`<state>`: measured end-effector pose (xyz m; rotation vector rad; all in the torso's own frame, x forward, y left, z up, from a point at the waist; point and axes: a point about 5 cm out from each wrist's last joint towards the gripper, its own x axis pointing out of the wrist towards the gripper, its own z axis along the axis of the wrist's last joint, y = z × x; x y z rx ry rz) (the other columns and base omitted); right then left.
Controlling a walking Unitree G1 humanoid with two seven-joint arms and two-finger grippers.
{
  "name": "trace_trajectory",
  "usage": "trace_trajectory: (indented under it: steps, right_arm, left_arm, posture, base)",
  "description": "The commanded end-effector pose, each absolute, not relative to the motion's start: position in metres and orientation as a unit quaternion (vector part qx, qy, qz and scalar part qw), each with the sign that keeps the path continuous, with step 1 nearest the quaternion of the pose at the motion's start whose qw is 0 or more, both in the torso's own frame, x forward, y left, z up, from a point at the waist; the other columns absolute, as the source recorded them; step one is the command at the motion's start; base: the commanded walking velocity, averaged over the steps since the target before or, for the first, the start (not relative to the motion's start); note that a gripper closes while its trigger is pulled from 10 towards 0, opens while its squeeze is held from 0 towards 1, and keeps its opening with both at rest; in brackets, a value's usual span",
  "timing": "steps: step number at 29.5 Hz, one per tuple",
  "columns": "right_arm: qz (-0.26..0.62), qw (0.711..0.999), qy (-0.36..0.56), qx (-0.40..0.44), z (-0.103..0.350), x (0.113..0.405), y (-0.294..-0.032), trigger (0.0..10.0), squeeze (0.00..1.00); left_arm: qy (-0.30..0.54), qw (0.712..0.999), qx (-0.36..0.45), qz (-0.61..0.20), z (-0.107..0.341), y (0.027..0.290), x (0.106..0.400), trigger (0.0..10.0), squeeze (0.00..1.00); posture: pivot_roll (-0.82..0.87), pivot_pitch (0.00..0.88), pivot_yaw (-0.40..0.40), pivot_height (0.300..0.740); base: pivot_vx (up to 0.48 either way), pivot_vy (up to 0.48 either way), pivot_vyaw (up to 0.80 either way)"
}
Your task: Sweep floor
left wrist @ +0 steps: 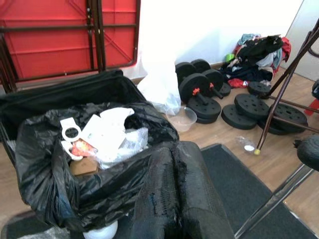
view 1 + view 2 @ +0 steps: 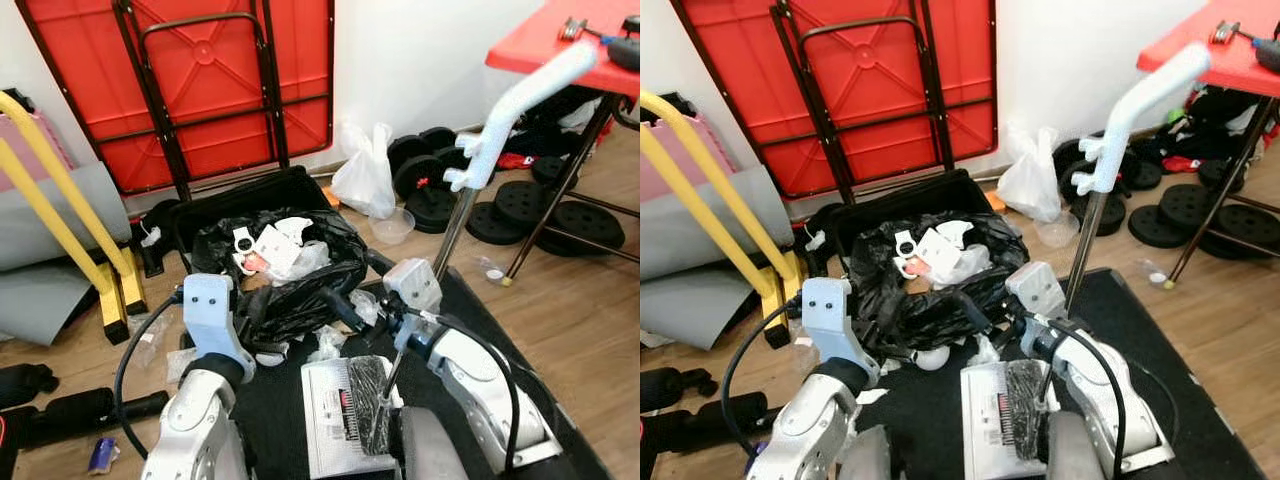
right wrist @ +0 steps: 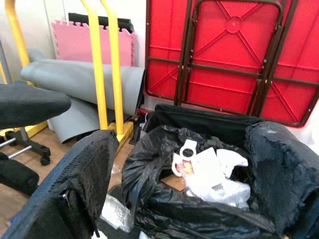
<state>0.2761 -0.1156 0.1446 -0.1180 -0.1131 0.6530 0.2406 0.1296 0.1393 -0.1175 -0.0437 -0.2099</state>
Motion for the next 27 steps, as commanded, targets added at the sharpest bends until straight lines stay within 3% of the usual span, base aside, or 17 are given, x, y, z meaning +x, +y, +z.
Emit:
trace_trajectory:
  steps: [1, 27]
  right_arm:
    - [0.322, 0.944, -0.052, -0.052, 0.1418, 0.2758, -0.1153, 10.0, 0.0]
    - [0.327, 0.943, -0.05, -0.046, 0.1411, 0.2762, -0.1143, 10.0, 0.0]
  left_arm:
    - [-0.014, 0.994, -0.05, -0.096, 0.1352, 0.131, 0.2406, 10.0, 0.0]
    - [-0.006, 0.994, -0.046, -0.094, 0.133, 0.1328, 0.242, 10.0, 0.0]
  posture:
    - [-0.13, 0.0, -0.009, 0.595]
    - [-0.13, 0.0, -0.007, 0.675]
  base:
    - [0.0, 0.0, 0.0]
    - [0.0, 0.0, 0.0]
